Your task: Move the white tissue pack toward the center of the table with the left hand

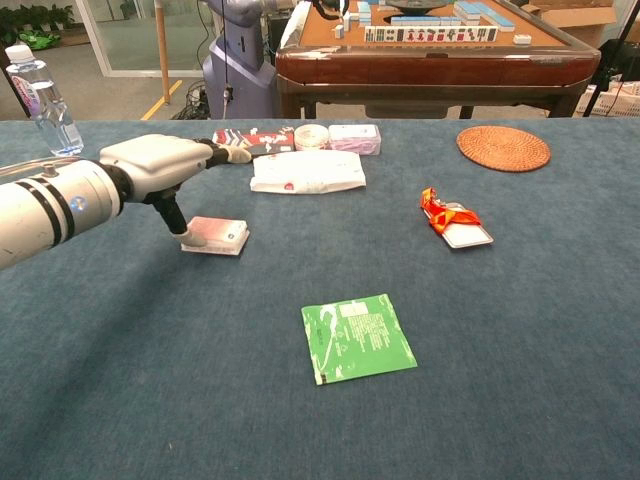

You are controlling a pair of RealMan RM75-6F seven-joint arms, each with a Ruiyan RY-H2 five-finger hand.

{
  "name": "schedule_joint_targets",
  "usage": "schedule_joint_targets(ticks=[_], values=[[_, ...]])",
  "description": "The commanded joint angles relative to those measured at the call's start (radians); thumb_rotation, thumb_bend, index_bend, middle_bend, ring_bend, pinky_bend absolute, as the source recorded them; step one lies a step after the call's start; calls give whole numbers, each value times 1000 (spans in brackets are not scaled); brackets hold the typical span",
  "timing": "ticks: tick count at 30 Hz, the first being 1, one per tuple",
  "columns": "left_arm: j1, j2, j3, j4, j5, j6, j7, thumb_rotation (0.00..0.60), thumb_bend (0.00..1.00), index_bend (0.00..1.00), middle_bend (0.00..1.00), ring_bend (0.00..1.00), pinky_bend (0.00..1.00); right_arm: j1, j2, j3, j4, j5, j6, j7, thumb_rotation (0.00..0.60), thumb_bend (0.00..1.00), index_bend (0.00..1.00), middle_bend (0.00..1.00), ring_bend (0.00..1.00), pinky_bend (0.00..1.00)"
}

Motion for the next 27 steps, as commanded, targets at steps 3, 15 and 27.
schedule_joint_targets(ticks=[3,15,27], values=[[-20,-19,-4,2,-5,1,6,600,0,0,0,0,110,-1,0,0,-1,-2,2,-2,600,216,435,304,268,304],[23,43,39,-67,-18,69,46,600,0,0,0,0,110,1,0,-4,-2,-8,-2,-3,600,216,435,304,268,305],[37,94,60,-41,-33,69,58,600,0,0,0,0,110,-1,-3,-4,-8,-11,5,-17,600,215,435,304,268,305]])
